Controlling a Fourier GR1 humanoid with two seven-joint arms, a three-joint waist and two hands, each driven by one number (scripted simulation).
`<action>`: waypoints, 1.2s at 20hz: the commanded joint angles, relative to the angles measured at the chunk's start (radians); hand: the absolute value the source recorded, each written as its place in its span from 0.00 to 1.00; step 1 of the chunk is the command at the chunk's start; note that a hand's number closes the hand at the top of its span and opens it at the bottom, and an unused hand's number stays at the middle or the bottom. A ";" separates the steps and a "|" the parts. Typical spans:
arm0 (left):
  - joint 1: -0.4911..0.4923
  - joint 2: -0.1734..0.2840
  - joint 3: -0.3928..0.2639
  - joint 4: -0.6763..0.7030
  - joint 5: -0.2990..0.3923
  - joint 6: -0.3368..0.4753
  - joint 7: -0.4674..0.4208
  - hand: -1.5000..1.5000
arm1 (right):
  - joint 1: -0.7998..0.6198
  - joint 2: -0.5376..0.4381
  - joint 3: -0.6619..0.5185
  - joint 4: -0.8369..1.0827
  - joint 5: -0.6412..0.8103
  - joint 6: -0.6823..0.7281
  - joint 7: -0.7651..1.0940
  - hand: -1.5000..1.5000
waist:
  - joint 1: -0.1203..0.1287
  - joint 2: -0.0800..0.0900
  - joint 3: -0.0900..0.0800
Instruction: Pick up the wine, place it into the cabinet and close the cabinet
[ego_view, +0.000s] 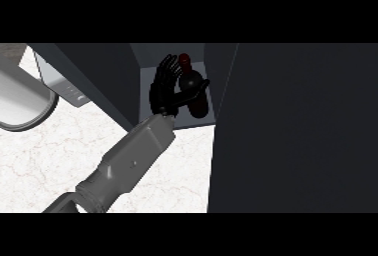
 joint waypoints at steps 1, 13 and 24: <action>-0.012 0.000 -0.023 0.015 0.040 -0.001 -0.008 0.00 | -0.001 0.004 0.012 -0.005 0.006 -0.005 0.007 0.00 | 0.008 -0.002 0.000; -0.113 0.000 -0.165 0.075 -0.011 0.092 0.008 0.00 | -0.009 0.019 0.015 0.017 0.045 -0.031 -0.017 0.00 | 0.027 -0.003 0.001; -0.067 0.000 -0.217 -0.029 0.039 0.141 -0.115 0.00 | -0.065 -0.010 -0.036 0.029 -0.026 -0.012 0.025 0.00 | 0.035 -0.006 0.001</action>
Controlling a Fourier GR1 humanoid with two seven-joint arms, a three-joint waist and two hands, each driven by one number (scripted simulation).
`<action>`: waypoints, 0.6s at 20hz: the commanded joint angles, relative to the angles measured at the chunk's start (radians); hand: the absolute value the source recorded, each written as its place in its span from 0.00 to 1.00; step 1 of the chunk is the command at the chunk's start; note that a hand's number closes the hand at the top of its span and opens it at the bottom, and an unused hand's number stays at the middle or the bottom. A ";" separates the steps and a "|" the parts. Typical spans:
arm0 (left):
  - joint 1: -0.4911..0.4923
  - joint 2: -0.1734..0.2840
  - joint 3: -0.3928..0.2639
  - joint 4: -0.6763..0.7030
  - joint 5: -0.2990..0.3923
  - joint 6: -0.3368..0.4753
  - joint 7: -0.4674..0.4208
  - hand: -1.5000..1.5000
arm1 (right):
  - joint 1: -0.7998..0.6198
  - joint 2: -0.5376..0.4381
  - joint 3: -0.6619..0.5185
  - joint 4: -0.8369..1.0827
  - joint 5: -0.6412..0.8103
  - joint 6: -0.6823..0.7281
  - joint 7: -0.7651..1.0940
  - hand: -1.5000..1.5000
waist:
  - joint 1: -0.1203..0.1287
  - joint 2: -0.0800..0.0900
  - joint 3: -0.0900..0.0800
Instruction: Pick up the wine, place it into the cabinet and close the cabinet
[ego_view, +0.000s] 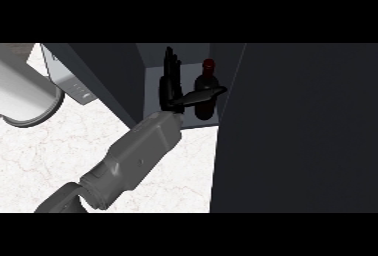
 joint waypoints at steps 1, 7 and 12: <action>0.020 0.000 -0.011 -0.043 0.025 0.009 -0.055 0.00 | 0.091 -0.015 -0.021 -0.010 -0.029 0.039 -0.051 0.00 | 0.011 -0.006 0.001; 0.080 0.000 -0.064 -0.077 0.049 -0.056 -0.073 0.00 | 0.017 -0.008 -0.023 -0.025 -0.020 -0.012 0.029 0.00 | 0.026 -0.007 0.000; 0.066 0.000 -0.093 -0.100 0.066 -0.067 -0.072 0.00 | 0.088 -0.001 0.014 -0.048 0.002 -0.002 0.013 0.00 | 0.037 -0.012 0.000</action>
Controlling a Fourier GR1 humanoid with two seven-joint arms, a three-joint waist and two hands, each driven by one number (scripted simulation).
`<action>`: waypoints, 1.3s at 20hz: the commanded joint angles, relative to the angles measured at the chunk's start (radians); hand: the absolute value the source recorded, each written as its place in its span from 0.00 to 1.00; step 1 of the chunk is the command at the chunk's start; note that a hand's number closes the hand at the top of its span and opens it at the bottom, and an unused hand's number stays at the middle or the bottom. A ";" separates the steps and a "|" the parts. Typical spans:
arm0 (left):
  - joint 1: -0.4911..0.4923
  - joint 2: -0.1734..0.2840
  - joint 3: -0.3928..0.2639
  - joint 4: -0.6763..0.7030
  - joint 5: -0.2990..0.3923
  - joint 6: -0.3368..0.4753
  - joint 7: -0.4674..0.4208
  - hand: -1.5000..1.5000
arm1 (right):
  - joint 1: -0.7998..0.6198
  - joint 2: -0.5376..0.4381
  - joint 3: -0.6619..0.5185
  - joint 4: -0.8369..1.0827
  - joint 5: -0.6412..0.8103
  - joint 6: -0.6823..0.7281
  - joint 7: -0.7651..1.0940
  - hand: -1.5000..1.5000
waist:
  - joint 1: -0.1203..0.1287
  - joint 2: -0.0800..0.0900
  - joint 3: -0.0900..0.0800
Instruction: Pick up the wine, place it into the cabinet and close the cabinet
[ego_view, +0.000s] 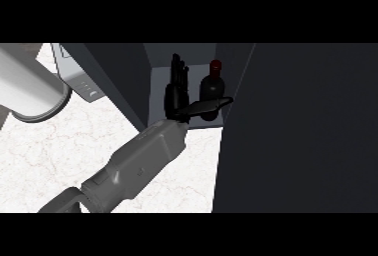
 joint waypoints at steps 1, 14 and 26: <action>-0.005 -0.001 -0.046 -0.043 -0.004 0.012 -0.006 0.00 | 0.028 0.020 0.052 -0.047 0.045 -0.025 0.022 0.00 | 0.017 -0.007 0.000; 0.216 -0.001 -0.092 -0.241 -0.123 0.074 -0.110 0.00 | 0.043 -0.009 -0.018 -0.092 0.005 -0.047 0.069 0.00 | 0.070 -0.018 0.001; 0.393 0.143 -0.061 -0.566 -0.348 0.074 -0.008 0.00 | 0.068 -0.025 -0.031 -0.109 0.005 -0.038 0.052 0.00 | 0.083 -0.022 0.001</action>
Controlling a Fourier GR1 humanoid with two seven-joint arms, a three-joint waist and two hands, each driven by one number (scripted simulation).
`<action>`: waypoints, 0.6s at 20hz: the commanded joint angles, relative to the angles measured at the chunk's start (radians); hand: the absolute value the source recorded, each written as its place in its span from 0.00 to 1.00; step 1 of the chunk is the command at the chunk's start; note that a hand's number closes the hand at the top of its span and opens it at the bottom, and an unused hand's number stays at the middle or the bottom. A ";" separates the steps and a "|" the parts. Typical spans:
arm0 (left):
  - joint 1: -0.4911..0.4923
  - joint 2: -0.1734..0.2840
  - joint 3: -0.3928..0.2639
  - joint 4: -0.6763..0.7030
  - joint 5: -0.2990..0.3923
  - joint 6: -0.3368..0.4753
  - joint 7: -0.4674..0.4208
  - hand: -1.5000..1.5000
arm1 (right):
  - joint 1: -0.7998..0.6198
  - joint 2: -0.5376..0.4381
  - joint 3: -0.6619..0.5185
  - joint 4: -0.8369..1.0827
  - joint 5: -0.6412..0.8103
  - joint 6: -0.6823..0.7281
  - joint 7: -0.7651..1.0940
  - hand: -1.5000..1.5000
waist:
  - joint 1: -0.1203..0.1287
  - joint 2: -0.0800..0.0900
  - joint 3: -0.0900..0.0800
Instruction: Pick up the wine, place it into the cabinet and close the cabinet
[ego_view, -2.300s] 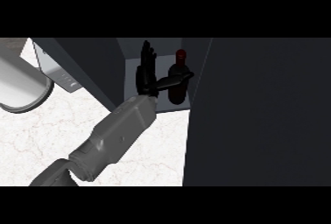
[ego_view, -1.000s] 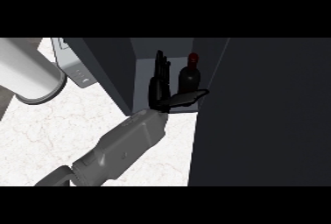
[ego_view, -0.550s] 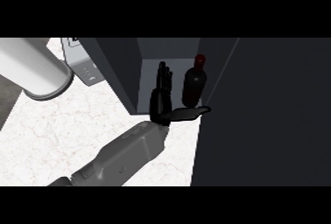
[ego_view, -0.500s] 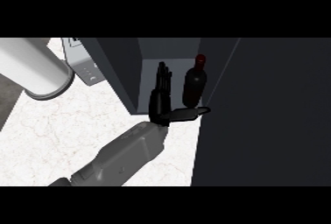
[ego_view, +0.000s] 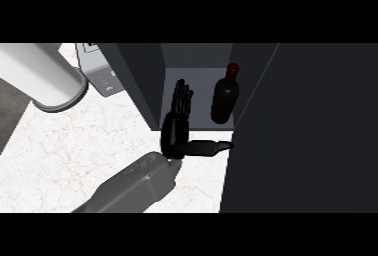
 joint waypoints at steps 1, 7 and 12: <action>0.082 0.083 -0.014 -0.151 -0.075 -0.015 0.053 0.00 | -0.072 -0.011 -0.005 0.021 0.009 -0.018 0.048 0.00 | 0.006 0.000 0.000; 0.199 0.192 -0.044 -0.422 -0.179 0.060 0.114 0.00 | -0.050 -0.033 -0.058 -0.010 -0.001 -0.010 0.033 0.00 | 0.004 -0.001 0.000; 0.293 0.360 -0.033 -0.604 -0.204 -0.009 0.149 0.00 | 0.026 -0.077 -0.025 -0.058 -0.107 0.077 0.074 1.00 | 0.011 -0.005 0.000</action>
